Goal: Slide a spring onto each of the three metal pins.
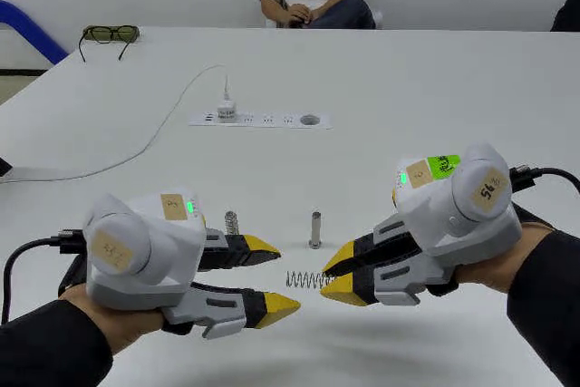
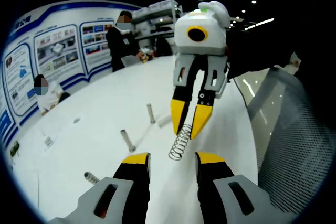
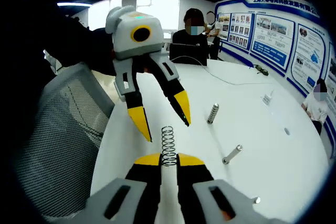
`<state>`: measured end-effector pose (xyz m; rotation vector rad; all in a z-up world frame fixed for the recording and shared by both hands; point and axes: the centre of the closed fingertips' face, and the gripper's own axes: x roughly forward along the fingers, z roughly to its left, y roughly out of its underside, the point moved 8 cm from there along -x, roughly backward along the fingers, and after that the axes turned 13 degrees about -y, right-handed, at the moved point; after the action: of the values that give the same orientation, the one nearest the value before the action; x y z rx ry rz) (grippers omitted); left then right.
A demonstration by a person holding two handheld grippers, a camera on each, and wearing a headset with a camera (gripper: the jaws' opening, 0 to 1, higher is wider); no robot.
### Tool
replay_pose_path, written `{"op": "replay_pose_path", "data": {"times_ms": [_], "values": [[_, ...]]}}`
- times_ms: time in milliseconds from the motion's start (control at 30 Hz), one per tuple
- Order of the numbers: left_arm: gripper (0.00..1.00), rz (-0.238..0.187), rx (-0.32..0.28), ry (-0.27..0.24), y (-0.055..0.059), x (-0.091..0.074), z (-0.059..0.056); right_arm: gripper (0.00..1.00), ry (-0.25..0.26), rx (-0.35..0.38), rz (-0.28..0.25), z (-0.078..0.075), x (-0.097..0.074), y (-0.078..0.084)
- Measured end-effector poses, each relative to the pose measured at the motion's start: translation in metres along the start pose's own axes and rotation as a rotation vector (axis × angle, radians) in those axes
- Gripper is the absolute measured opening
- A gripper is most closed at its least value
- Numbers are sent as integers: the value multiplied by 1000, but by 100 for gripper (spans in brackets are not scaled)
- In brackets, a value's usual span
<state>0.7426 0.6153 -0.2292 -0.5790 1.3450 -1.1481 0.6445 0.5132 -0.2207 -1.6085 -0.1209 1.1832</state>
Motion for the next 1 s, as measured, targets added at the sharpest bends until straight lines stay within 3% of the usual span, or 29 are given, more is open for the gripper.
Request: {"op": "replay_pose_path", "data": {"times_ms": [433, 700, 1000], "values": [[13, 5, 64, 69, -1, 2, -13, 12, -45, -41, 25, 8, -1, -2], [12, 12, 79, 89, -2, 2, -18, 12, -60, -54, 35, 13, -5, -5], [11, 16, 68, 84, -1, 2, -18, 11, -58, -57, -17, 13, -10, -17]]}}
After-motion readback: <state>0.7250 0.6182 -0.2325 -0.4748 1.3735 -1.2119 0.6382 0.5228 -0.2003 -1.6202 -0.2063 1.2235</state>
